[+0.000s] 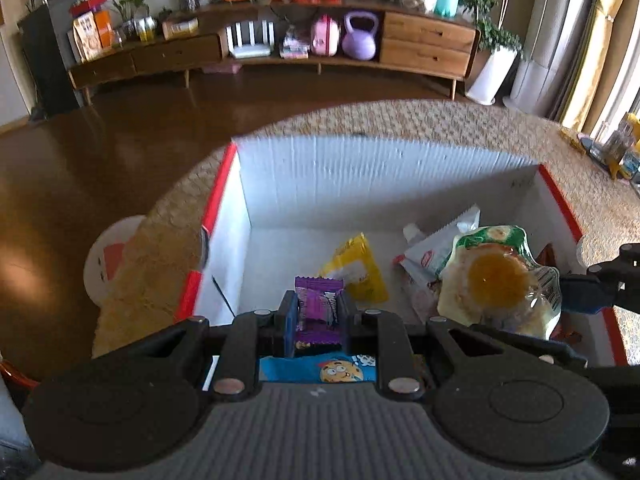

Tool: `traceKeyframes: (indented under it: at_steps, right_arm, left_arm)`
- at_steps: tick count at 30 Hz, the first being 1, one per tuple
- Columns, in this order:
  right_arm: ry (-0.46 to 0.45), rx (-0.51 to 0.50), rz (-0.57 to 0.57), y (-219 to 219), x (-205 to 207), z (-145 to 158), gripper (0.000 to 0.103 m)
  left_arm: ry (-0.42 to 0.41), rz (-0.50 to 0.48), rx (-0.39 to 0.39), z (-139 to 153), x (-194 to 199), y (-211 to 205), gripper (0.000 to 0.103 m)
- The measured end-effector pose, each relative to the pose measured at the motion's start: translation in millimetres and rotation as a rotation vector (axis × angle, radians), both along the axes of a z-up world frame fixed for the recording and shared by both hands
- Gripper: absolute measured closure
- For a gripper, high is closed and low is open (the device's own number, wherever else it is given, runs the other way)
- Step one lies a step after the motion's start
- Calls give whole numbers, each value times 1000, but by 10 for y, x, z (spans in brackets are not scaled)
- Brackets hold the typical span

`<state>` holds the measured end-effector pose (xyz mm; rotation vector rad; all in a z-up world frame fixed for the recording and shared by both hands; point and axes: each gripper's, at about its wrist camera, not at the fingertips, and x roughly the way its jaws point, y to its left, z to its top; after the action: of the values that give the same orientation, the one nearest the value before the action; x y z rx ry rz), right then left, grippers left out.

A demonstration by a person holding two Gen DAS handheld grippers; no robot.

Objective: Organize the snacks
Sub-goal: 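Carry the purple candy and wrapped cake over the red box, then open both tools to drop the candy and cake into the red box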

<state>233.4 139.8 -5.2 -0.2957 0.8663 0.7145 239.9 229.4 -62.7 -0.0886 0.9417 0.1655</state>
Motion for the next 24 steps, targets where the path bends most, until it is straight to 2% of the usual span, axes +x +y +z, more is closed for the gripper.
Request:
traceKeyframes:
  at_steps: [9, 13, 15, 17, 18, 19, 22, 24]
  right_arm:
    - [13, -17, 9, 8, -39, -37, 64]
    - [14, -10, 3, -29, -54, 22, 55]
    - [11, 0, -5, -81, -88, 50, 49]
    - [10, 14, -17, -154, -114, 86, 44]
    - [9, 21, -22, -194, -126, 105, 42]
    - [8, 27, -26, -232, -140, 121, 39]
    - [10, 48, -41, -348, -181, 176, 30]
    - [3, 63, -50, -431, -237, 223, 23]
  left_arm:
    - [48, 3, -38, -117, 36, 2, 82]
    - [39, 18, -86, -80, -1, 31, 80]
    - [32, 28, -82, -47, -45, 21, 71]
    - [14, 30, -78, -8, -101, 14, 53]
    - [0, 33, -78, 24, -133, 9, 37]
    - [-13, 38, -75, 49, -166, 7, 32]
    - [-39, 35, -93, 131, -269, -13, 31]
    - [-52, 40, -75, 187, -342, -44, 31]
